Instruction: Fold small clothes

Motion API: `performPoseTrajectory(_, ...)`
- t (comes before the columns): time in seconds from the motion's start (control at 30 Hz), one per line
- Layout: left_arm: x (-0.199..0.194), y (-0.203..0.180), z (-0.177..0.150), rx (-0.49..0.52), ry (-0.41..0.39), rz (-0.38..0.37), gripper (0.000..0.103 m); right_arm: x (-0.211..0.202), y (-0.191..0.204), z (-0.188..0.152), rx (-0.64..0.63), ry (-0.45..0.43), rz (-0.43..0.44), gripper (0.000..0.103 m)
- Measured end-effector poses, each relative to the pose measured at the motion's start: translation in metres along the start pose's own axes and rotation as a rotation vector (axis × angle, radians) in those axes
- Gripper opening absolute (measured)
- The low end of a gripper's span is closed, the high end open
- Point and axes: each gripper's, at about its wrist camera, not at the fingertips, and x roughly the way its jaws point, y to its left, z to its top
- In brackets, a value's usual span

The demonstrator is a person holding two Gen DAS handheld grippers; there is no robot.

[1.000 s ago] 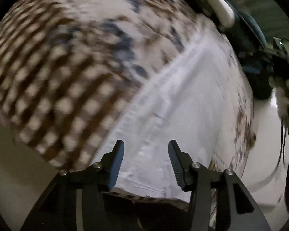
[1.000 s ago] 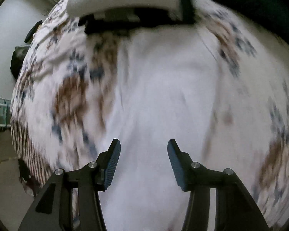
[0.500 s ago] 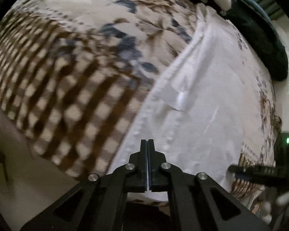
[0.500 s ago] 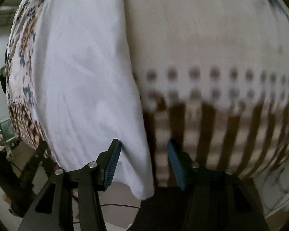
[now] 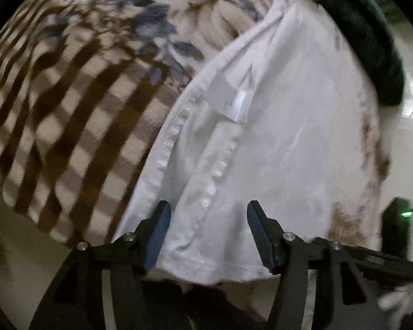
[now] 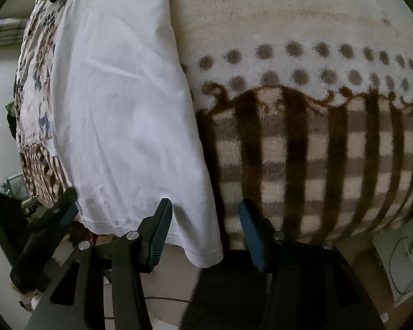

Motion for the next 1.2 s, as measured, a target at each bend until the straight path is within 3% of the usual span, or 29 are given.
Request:
performPoseTrajectory(0.03, -0.001, -0.003, -0.001, 0.013, -0.027, 0.024, 0.015, 0.003, 0.002, -0.001, -0.003, 0.001, -0.003, 0.053)
performPoseTrajectory(0.07, -0.002, -0.006, -0.001, 0.025, -0.039, 0.031, 0.002, 0.005, 0.003, -0.001, -0.037, 0.062, 0.002, 0.053)
performPoseTrajectory(0.27, -0.042, -0.011, -0.013, 0.068, -0.114, 0.01, 0.001, 0.004, 0.007, -0.011, -0.011, 0.023, -0.041, 0.052)
performPoseTrajectory(0.33, -0.053, -0.007, -0.013, 0.07, -0.116, 0.001, 0.001, 0.002, 0.006, -0.015, 0.007, 0.0, -0.056, 0.03)
performPoseTrajectory(0.37, -0.054, -0.003, -0.012, 0.068, -0.114, -0.005, 0.001, 0.001, 0.005, -0.017, 0.014, -0.003, -0.059, 0.008)
performPoseTrajectory(0.7, -0.019, 0.04, 0.002, 0.076, -0.022, 0.018, 0.002, 0.003, 0.024, -0.044, 0.017, -0.056, -0.147, 0.001)
performPoseTrajectory(0.87, -0.014, 0.049, 0.009, 0.075, 0.067, -0.03, 0.006, 0.013, 0.023, -0.039, 0.025, -0.004, -0.162, 0.001)
performPoseTrajectory(0.93, -0.03, 0.051, 0.012, 0.064, 0.09, -0.039, 0.014, 0.007, 0.026, -0.034, 0.025, 0.021, -0.149, 0.004)
performPoseTrajectory(0.97, -0.041, 0.051, 0.015, 0.059, 0.084, -0.046, 0.026, 0.003, 0.028, -0.031, 0.03, 0.031, -0.134, 0.008)
performPoseTrajectory(1.07, -0.082, 0.043, 0.037, 0.041, 0.017, -0.108, 0.05, -0.025, 0.035, -0.025, 0.065, -0.006, -0.079, 0.046)
performPoseTrajectory(1.2, -0.106, 0.013, 0.097, 0.044, -0.086, -0.178, 0.051, -0.067, 0.051, 0.001, 0.096, -0.099, -0.012, 0.048)
